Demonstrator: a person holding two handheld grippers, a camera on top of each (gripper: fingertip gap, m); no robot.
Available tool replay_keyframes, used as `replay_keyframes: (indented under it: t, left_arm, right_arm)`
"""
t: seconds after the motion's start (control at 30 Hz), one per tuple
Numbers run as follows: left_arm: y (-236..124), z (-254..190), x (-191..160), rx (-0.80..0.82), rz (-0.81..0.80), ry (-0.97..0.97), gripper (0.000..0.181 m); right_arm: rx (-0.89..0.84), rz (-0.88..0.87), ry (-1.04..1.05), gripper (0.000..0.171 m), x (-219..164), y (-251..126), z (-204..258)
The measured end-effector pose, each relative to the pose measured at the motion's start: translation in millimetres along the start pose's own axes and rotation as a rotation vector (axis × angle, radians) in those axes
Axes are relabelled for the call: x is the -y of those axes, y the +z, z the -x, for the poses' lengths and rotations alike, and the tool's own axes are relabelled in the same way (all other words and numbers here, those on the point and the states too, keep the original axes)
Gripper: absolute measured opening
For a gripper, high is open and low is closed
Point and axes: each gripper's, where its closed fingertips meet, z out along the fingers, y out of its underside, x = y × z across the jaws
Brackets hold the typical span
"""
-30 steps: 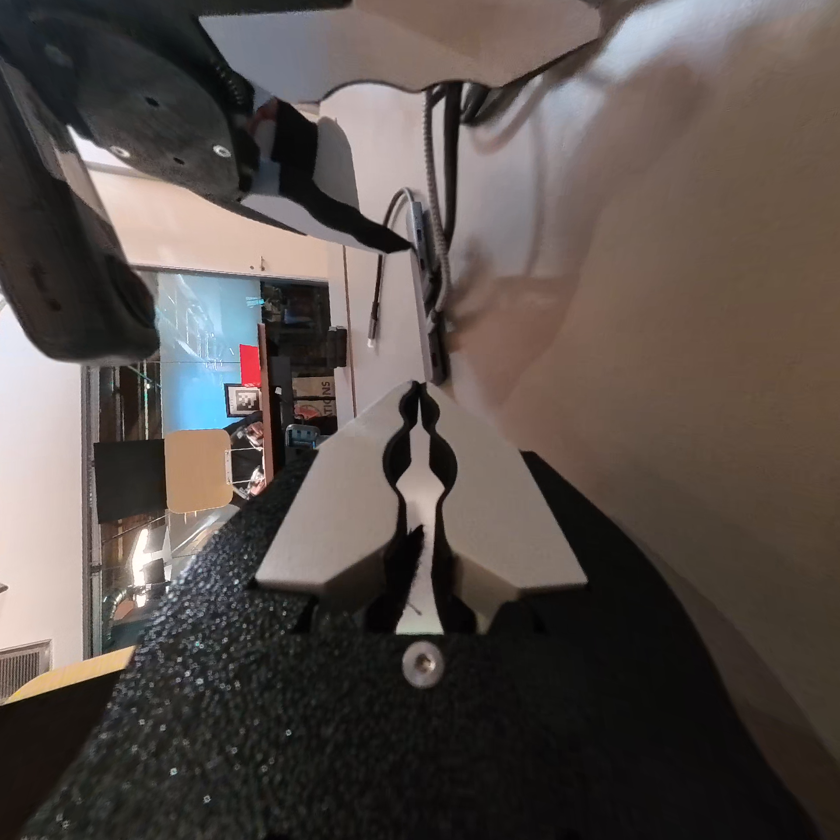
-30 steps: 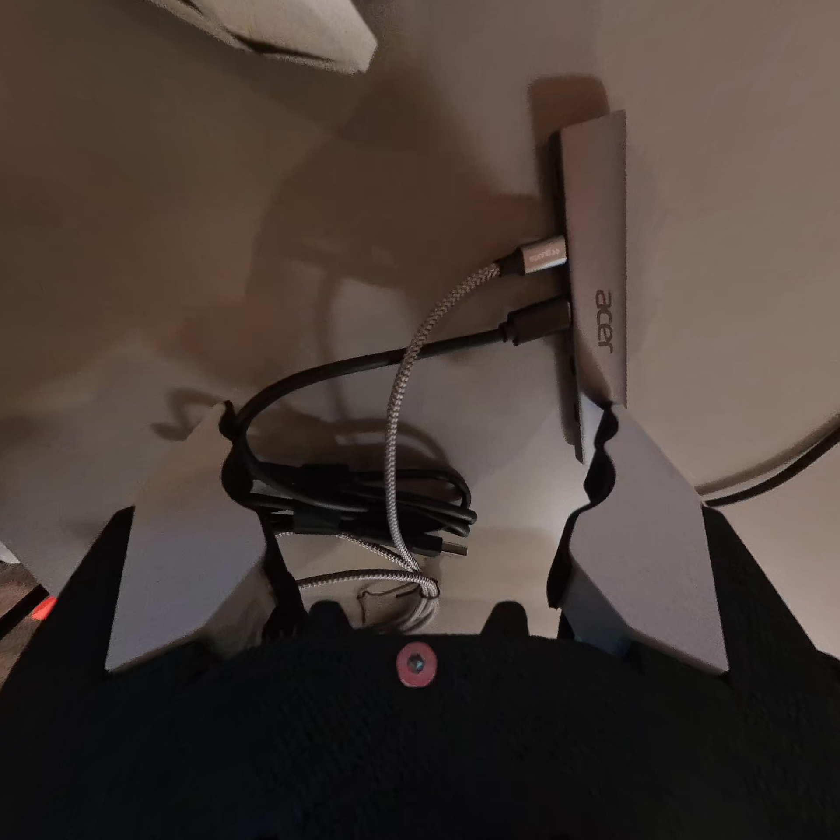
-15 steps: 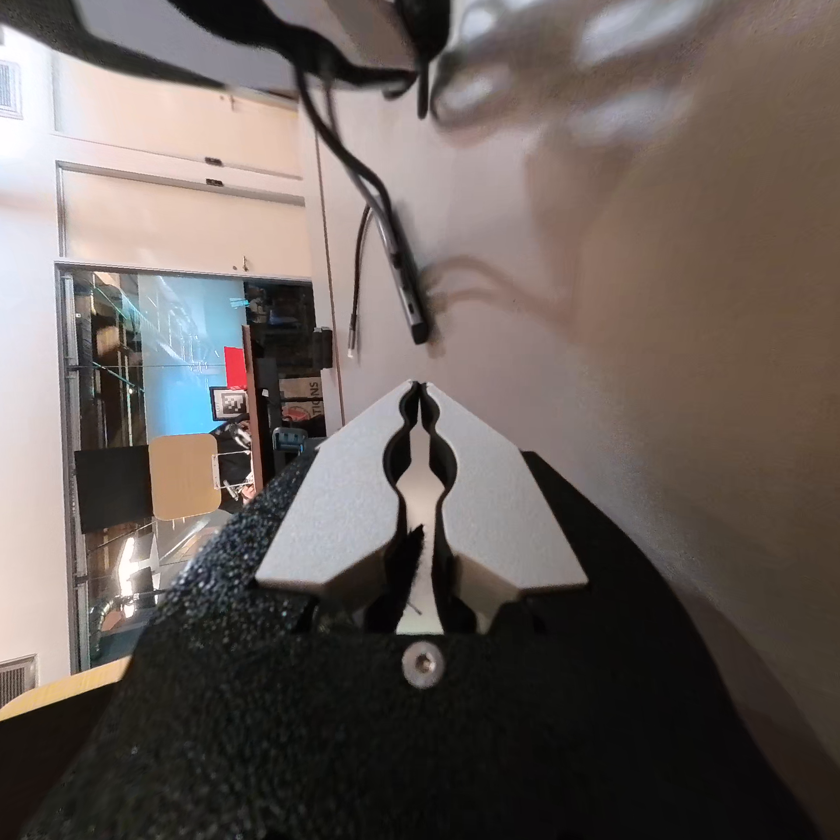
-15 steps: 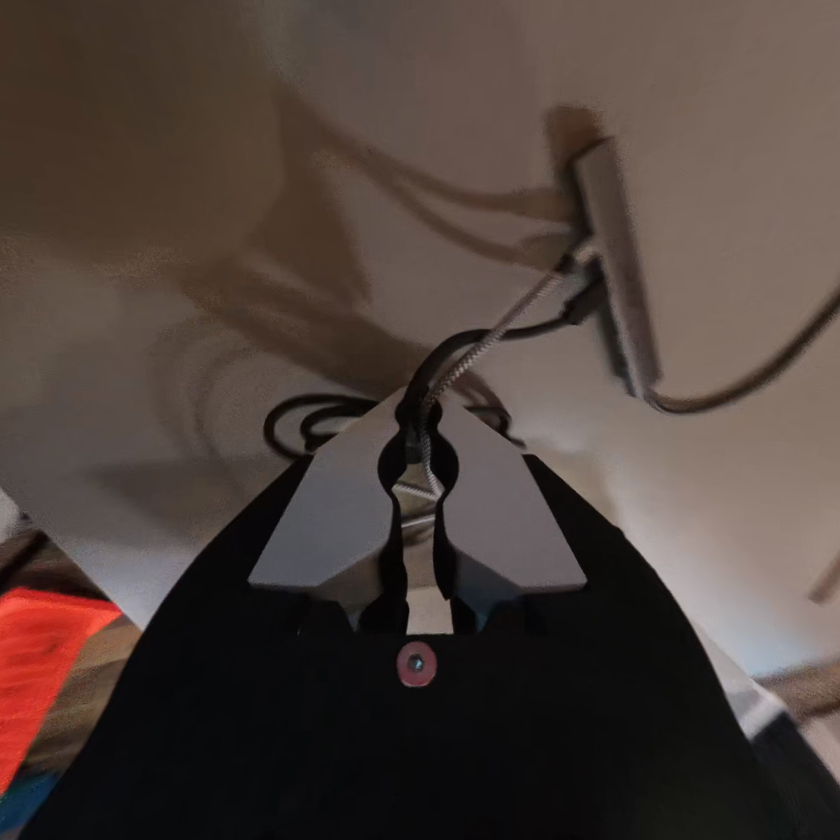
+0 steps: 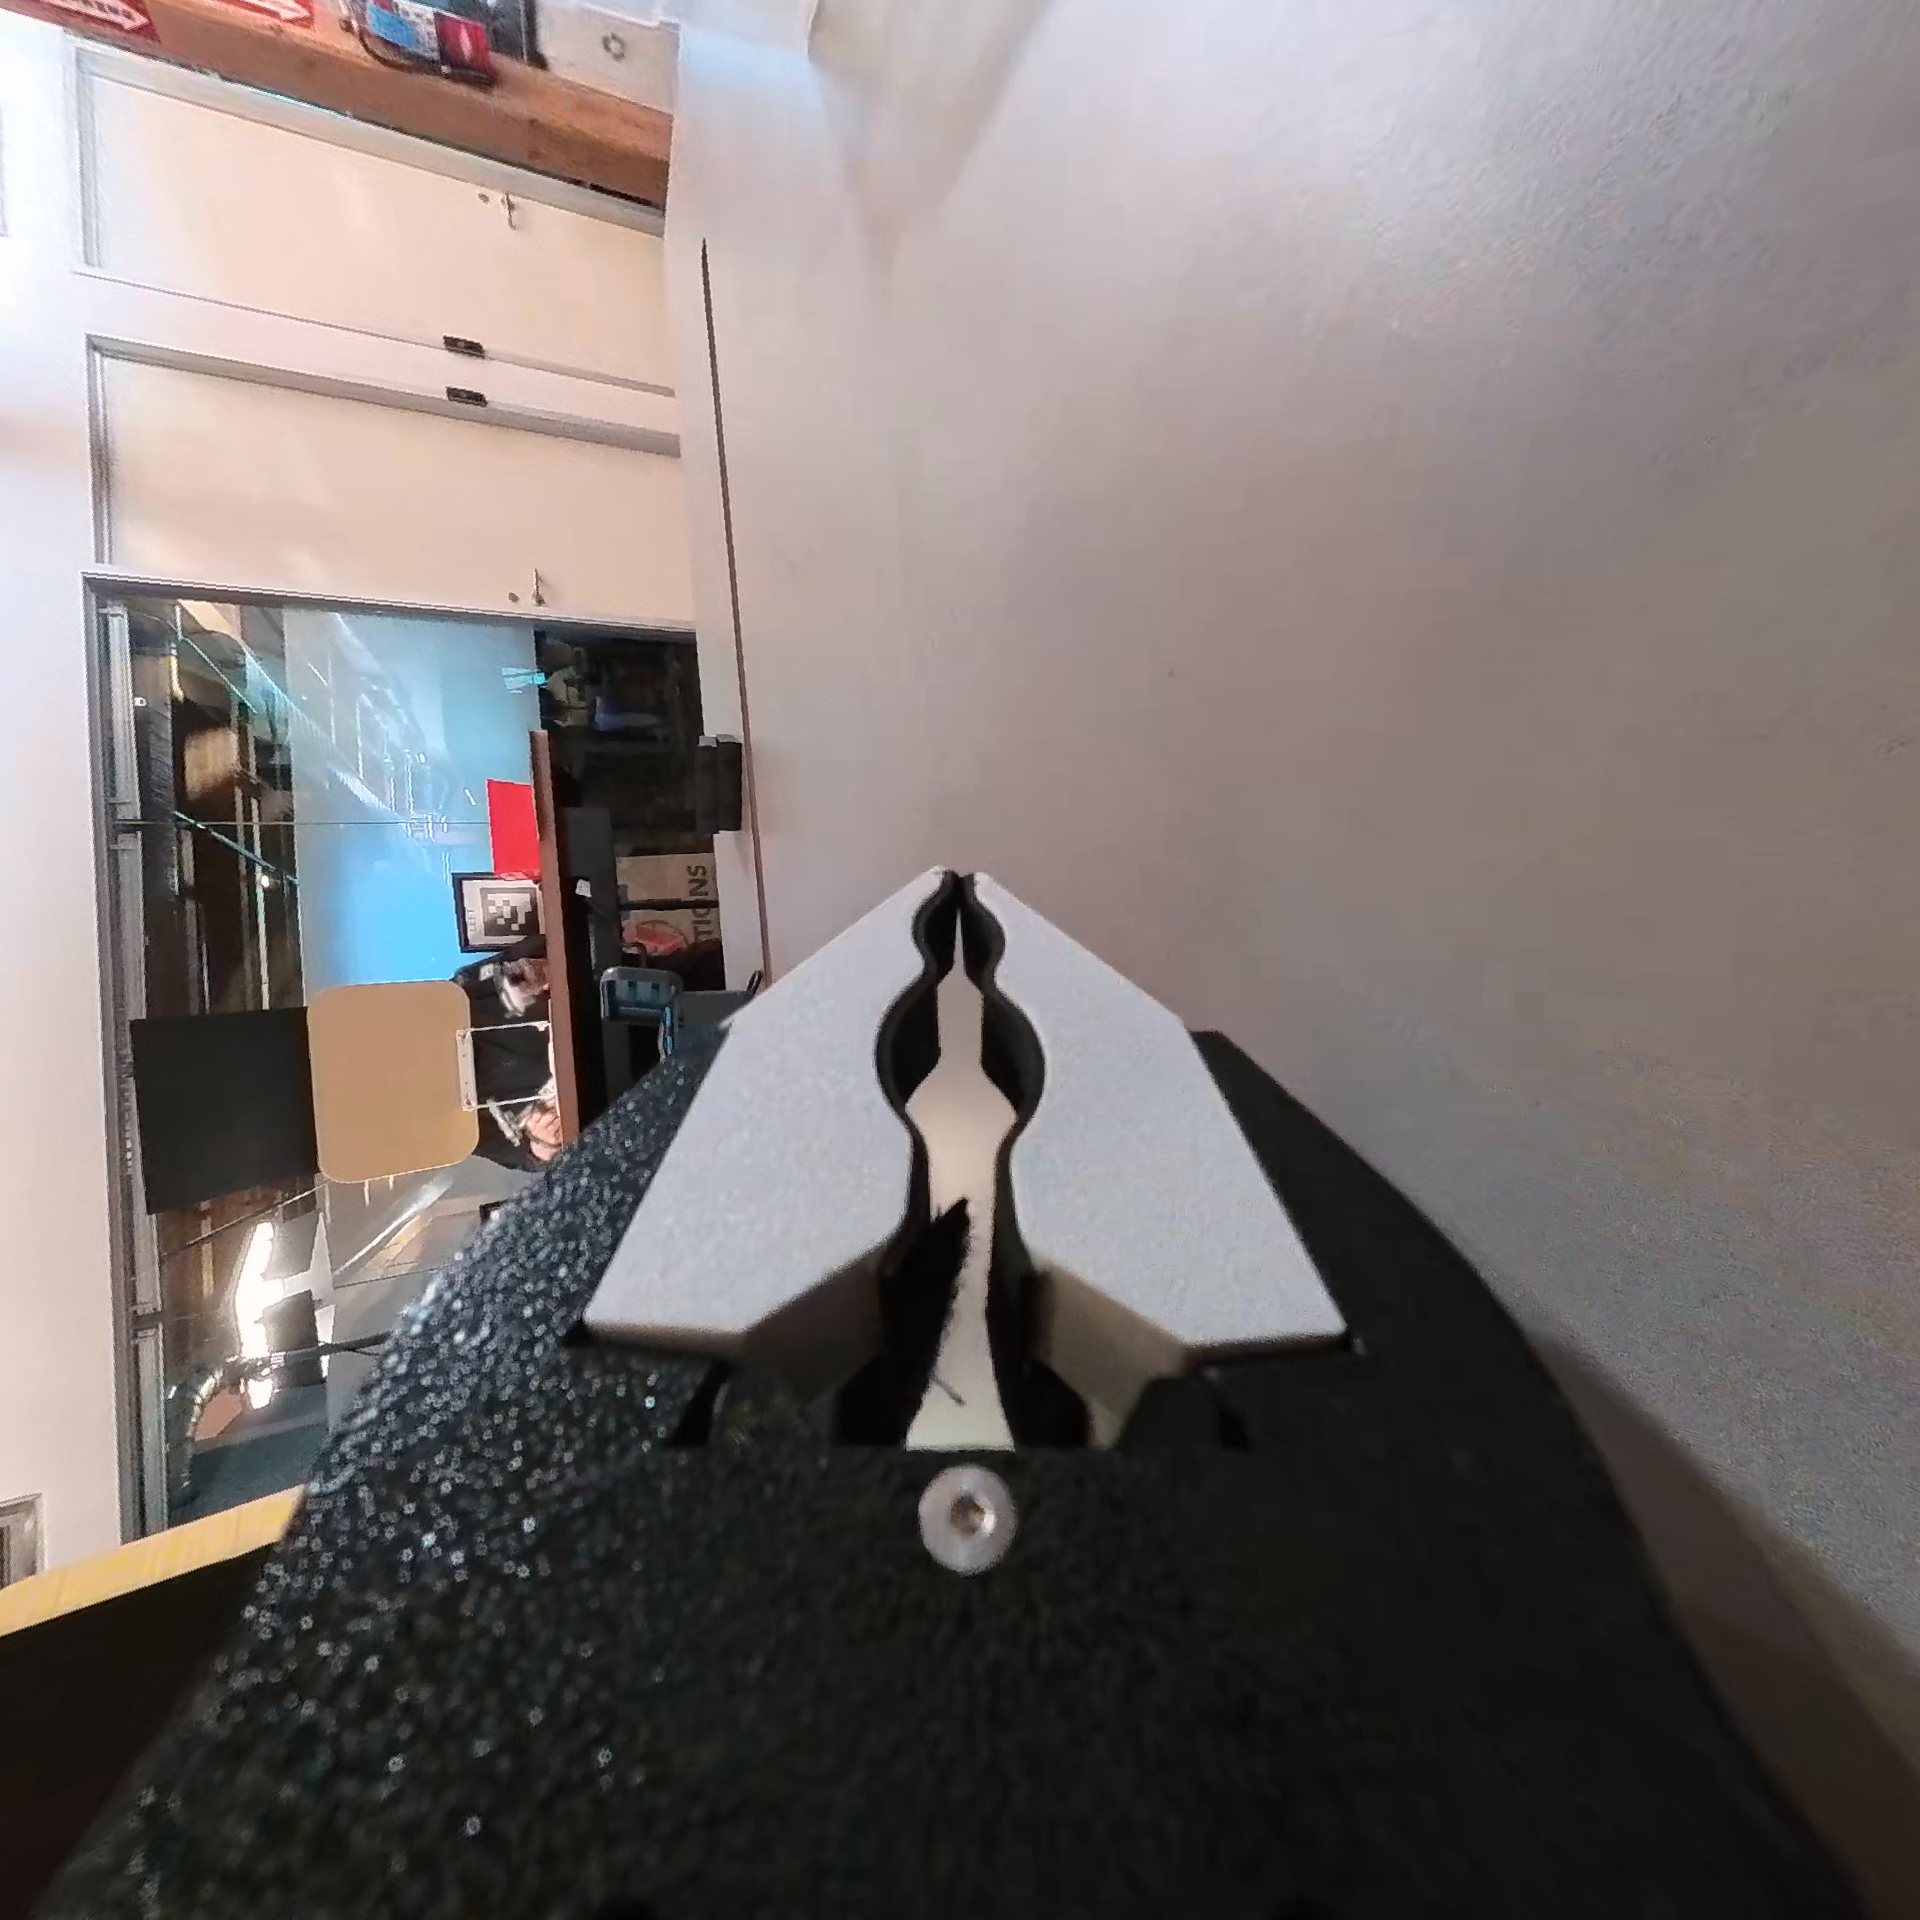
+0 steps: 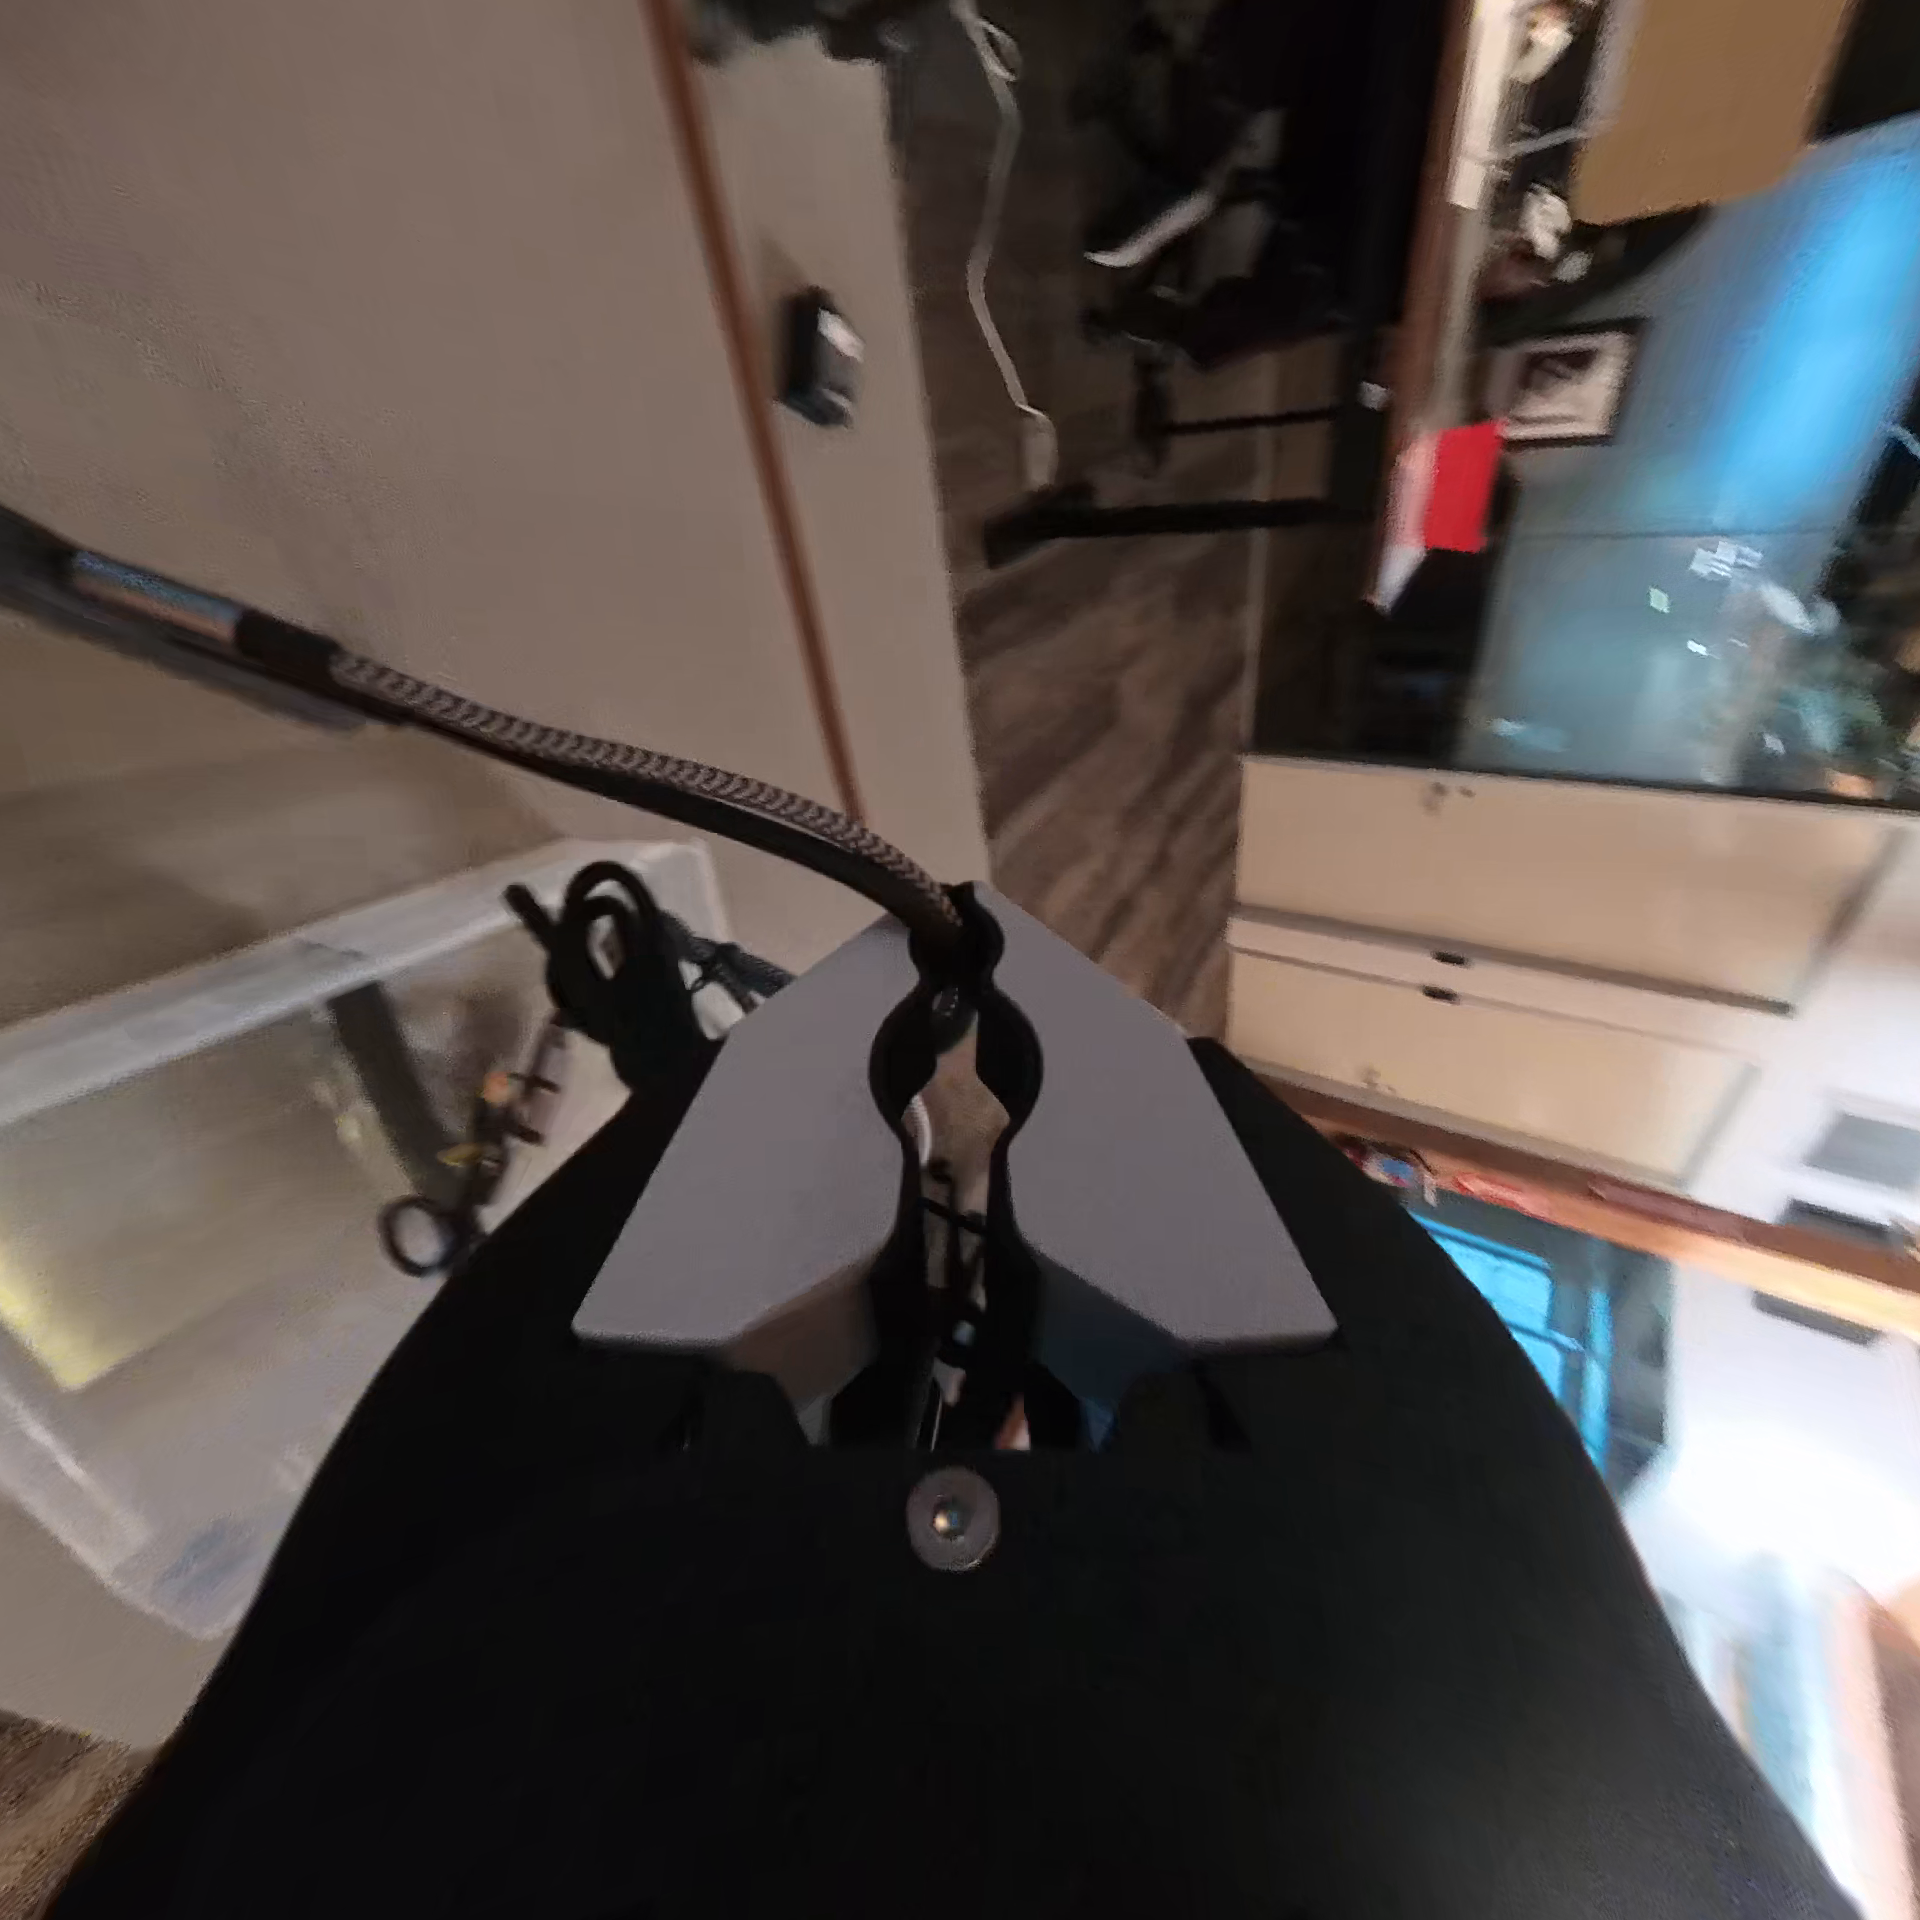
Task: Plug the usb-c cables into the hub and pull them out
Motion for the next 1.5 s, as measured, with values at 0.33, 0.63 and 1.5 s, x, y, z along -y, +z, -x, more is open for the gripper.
replay_keyframes:
  t: [0.33,0.63,1.5]
  left_arm:
    - [-4.1,-7.1,-5.4,-0.023,0.004,0.004,0.000]
    - [-13.4,-14.5,-16.9,-0.030,0.003,-0.004,0.000]
    - [-22.8,-25.3,-20.1,-0.062,-0.007,-0.021,0.000]
  right_arm:
    - [-0.221,0.262,-0.019,0.000,-115.6,-34.9,-113.8]
    - [-0.223,0.370,-0.030,0.000,-185.3,-3.2,-110.4]
    - [0.292,0.183,0.386,0.000,-195.0,176.2,154.1]
